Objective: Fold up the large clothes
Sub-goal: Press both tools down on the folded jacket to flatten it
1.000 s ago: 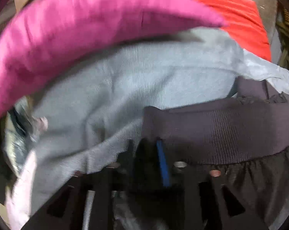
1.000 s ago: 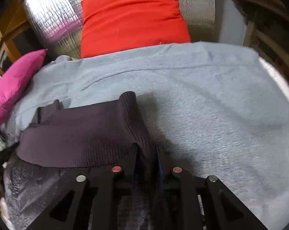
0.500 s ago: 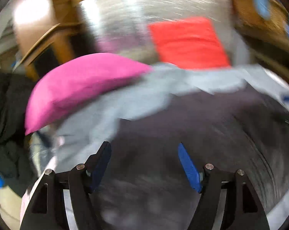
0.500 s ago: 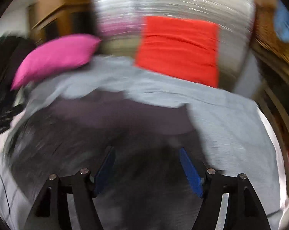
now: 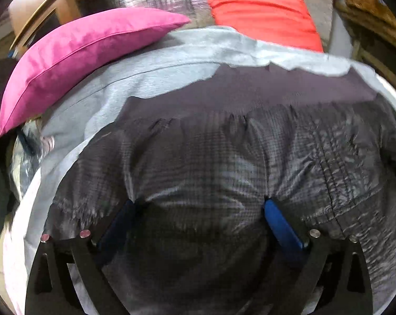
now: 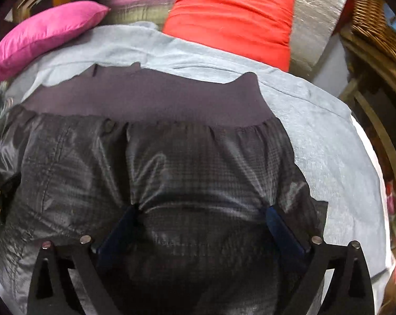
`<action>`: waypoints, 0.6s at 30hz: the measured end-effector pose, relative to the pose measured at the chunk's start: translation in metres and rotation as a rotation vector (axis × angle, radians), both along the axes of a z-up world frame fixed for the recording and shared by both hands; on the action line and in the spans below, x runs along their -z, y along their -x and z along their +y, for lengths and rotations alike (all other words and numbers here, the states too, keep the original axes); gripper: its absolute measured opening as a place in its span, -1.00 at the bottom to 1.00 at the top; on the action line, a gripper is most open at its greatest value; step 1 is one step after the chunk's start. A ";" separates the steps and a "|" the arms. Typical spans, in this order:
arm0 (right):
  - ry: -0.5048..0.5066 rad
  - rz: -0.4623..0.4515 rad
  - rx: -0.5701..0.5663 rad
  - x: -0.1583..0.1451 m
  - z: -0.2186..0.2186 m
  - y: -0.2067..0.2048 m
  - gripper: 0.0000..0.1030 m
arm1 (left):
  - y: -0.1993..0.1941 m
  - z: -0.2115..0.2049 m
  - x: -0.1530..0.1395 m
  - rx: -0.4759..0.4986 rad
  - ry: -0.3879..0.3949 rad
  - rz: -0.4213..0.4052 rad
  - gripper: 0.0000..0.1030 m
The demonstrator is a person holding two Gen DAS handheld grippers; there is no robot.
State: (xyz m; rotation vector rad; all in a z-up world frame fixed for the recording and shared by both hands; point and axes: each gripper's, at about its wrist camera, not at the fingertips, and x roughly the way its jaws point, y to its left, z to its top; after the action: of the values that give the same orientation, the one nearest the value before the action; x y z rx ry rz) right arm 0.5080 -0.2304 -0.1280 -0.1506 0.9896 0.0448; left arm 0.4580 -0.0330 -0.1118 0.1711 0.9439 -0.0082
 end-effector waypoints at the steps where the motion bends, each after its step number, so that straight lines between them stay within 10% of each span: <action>1: -0.011 -0.012 0.015 -0.005 -0.002 0.004 0.95 | 0.010 0.004 -0.011 -0.004 0.012 -0.022 0.92; 9: -0.147 -0.223 -0.027 -0.059 0.008 0.107 0.95 | 0.100 0.001 -0.050 0.011 0.007 -0.265 0.92; 18: 0.009 -0.133 -0.019 0.009 0.024 0.109 0.94 | 0.090 -0.002 0.019 -0.020 0.001 -0.067 0.98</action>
State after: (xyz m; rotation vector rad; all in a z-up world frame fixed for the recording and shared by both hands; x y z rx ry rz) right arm 0.3985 -0.2064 -0.1367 -0.1693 0.8560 0.0472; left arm 0.3679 -0.0349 -0.1312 0.1598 0.8783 0.0148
